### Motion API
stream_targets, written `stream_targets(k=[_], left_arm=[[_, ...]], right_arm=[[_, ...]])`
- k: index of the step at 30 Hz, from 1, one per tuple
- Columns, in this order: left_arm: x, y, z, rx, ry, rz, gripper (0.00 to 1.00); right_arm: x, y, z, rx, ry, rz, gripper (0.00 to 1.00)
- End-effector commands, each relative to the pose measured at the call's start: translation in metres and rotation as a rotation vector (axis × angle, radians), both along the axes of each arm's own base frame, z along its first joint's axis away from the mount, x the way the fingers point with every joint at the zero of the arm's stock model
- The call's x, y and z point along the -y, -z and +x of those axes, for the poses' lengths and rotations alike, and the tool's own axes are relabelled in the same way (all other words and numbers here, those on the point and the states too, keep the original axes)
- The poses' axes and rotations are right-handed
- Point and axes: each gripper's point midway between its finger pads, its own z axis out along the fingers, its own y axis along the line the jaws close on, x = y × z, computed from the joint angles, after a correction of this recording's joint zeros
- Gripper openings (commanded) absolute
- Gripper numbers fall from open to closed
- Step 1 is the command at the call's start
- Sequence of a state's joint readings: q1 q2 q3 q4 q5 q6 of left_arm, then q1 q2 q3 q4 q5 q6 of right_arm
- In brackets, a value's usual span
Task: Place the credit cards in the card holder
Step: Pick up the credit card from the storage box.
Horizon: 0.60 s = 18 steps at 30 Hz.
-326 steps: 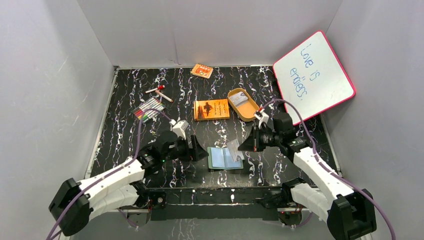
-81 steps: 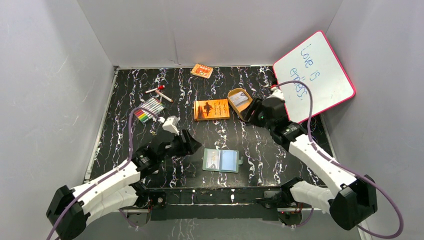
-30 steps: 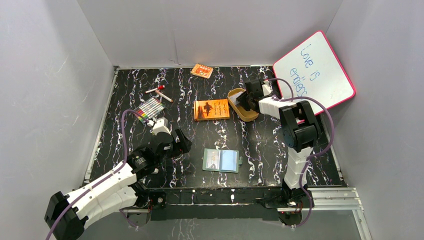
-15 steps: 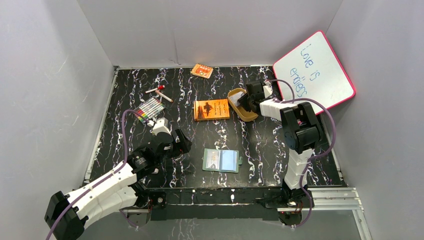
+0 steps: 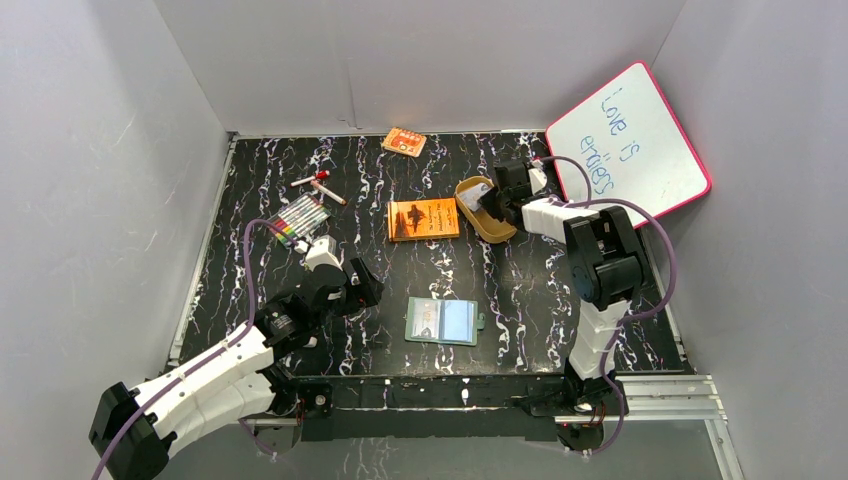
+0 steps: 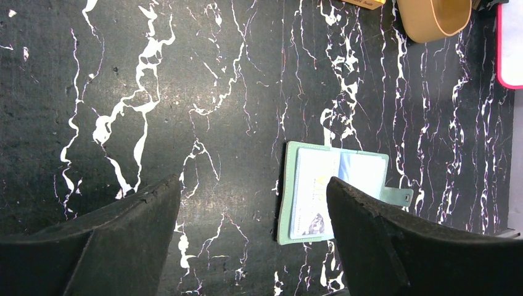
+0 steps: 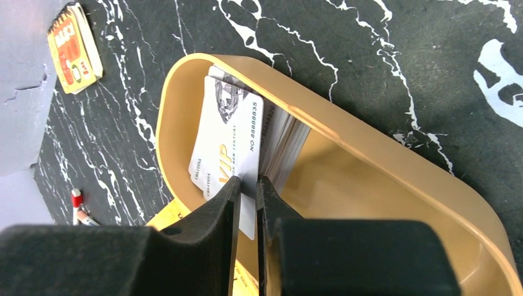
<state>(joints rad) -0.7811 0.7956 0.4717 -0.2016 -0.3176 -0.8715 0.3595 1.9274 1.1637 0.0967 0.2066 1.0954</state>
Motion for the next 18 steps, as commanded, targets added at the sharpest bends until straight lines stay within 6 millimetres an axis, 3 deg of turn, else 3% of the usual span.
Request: stream_targets(k=[1,11,18], left_arm=[[-0.001,-0.002,0.003,0.017,-0.01,-0.002,0.85],[0.001,-0.006,0.003,0.023,-0.01,-0.019,0.84],[0.002,-0.01,0.004,0.026,-0.008,-0.029,0.84]], right_arm=[[0.004,-0.025,0.001,0.058,-0.002,-0.009,0.19],[0.007,-0.044,-0.005,0.097,-0.015,-0.013,0.01],[0.011,-0.069,-0.006,0.137,-0.018,-0.025,0.0]])
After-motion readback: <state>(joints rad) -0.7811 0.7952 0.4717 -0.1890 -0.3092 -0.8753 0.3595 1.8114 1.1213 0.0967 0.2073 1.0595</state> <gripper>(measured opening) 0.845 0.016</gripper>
